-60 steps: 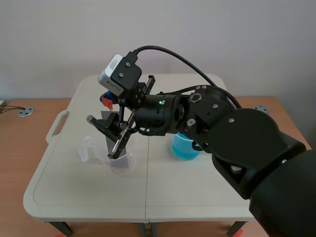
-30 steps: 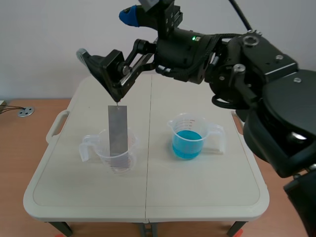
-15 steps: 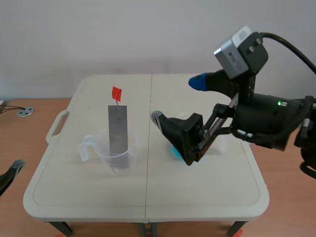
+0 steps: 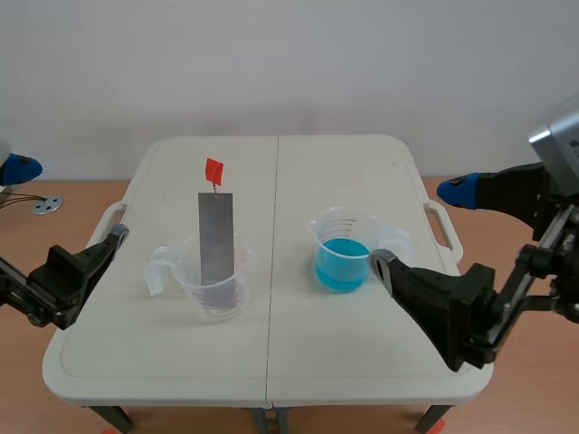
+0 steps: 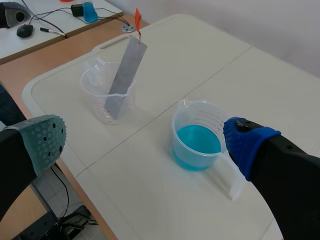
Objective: Hold the metal plate by the orange handle, dip it into the blue solution, take it out and point at it, then put the plate back in the beaker on the left.
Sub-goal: 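Return to the home posture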
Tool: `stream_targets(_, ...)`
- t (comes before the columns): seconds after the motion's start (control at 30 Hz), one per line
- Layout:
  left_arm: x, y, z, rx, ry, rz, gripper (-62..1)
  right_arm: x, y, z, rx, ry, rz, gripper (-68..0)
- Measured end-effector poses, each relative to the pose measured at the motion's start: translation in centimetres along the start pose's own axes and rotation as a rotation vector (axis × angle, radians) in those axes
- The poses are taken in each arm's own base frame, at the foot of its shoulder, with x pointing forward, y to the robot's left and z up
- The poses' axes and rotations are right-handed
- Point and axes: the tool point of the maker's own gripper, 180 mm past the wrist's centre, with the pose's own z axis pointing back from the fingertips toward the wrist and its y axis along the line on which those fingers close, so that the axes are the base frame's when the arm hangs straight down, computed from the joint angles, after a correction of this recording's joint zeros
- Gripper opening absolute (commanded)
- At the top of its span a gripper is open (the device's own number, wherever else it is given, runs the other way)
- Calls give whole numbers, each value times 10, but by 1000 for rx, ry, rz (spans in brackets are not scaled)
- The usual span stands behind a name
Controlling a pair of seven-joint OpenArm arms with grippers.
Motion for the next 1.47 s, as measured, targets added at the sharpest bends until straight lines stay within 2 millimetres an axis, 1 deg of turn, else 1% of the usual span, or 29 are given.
stream_targets(0.1, 2, -3, -3, -2, -6, -6, 14, -1, 0, 8, -15, 7, -4, -12)
stream_targets(0.17, 3, -5, -3, -4, -10, -1, 14, -4, 3, 10, -14, 13, -15, -12)
stream_targets(0.37, -1, -22, -5, -55, 8, 25, 14, -7, 4, 10, -13, 22, -22, -12)
stream_targets(0.5, -3, -39, -6, -110, 20, 37, 14, -7, 4, 10, -13, 26, -19, -12)
stream_targets(0.6, -2, -46, -7, -128, 17, 44, 14, -6, -1, 13, -23, 27, -9, -12)
stream_targets(0.7, -2, -46, -7, -129, 17, 45, 14, -4, -5, 14, -33, 24, 2, -12)
stream_targets(0.93, -2, -46, -7, -129, 18, 45, 14, -5, -2, 13, -13, 30, 3, -12)
stream_targets(1.47, -2, -46, -7, -129, 18, 45, 14, -7, -2, 13, -13, 40, 3, -12)
